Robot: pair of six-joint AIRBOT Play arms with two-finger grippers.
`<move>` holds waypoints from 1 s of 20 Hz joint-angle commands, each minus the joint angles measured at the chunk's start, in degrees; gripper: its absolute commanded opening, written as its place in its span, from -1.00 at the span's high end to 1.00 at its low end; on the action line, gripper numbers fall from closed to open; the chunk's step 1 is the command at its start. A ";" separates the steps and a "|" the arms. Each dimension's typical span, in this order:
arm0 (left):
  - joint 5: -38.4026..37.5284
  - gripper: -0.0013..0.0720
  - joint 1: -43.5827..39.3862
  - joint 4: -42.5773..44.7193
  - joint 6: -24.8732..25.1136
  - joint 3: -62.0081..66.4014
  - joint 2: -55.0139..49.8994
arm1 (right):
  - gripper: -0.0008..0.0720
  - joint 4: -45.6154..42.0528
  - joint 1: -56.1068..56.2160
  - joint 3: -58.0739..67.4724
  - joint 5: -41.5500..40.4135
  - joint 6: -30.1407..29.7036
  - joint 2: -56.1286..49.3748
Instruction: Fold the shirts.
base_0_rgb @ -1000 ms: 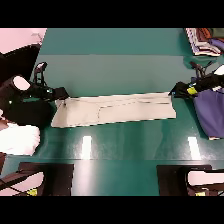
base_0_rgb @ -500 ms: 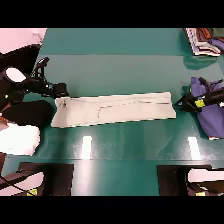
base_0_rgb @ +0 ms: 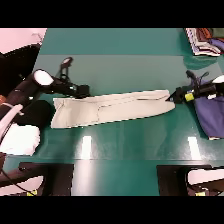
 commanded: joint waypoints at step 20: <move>-2.93 0.90 -9.25 -0.35 -1.62 19.26 -19.78 | 0.94 8.39 32.13 34.77 0.68 7.93 6.73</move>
